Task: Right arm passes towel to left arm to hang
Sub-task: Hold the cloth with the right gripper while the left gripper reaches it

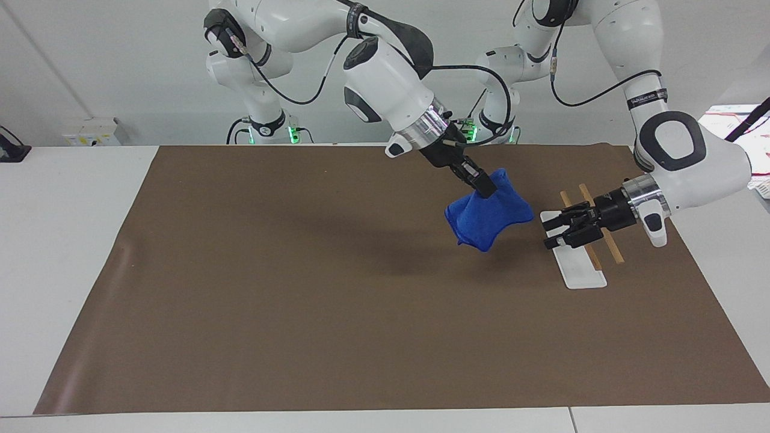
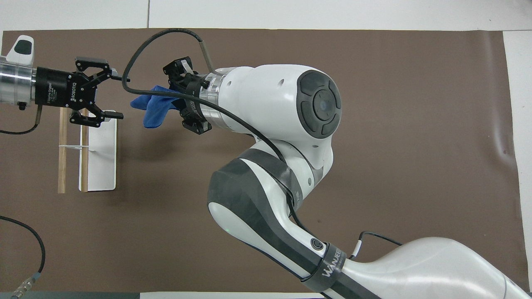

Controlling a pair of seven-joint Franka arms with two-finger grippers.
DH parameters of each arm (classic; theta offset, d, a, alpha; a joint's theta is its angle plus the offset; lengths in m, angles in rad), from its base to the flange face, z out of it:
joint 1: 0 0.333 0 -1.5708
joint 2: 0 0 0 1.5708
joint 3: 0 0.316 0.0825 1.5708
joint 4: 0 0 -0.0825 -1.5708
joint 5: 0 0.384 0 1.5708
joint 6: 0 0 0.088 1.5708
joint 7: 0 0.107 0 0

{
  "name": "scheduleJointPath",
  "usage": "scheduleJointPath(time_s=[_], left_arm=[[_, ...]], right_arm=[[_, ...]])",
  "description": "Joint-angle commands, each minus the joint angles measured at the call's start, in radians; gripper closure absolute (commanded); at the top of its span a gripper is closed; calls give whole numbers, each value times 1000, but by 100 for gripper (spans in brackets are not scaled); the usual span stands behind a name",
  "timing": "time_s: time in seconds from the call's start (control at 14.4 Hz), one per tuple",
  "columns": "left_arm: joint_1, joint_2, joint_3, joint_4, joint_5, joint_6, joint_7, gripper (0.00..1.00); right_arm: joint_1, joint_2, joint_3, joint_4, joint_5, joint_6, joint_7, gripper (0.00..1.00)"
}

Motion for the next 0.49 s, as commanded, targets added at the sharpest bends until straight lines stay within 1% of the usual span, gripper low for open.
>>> scheduleJointPath(time_s=[0.0,0.14,0.35,0.42], left_arm=[[-11,-3,-4,-14,-34,5,-73,0],[-42,-6,-4,-13,-35,5,-130,0],[-79,-13,-4,-8,-35,11,-164,0],[-93,-14,-6,-5,-37,34,-202,1]], right_arm=[[-10,-31,0,-38,21,20,12,100],[-10,-31,0,-39,21,20,12,100],[-10,-31,0,-38,21,20,12,100],[-10,-31,0,-38,21,20,12,100]])
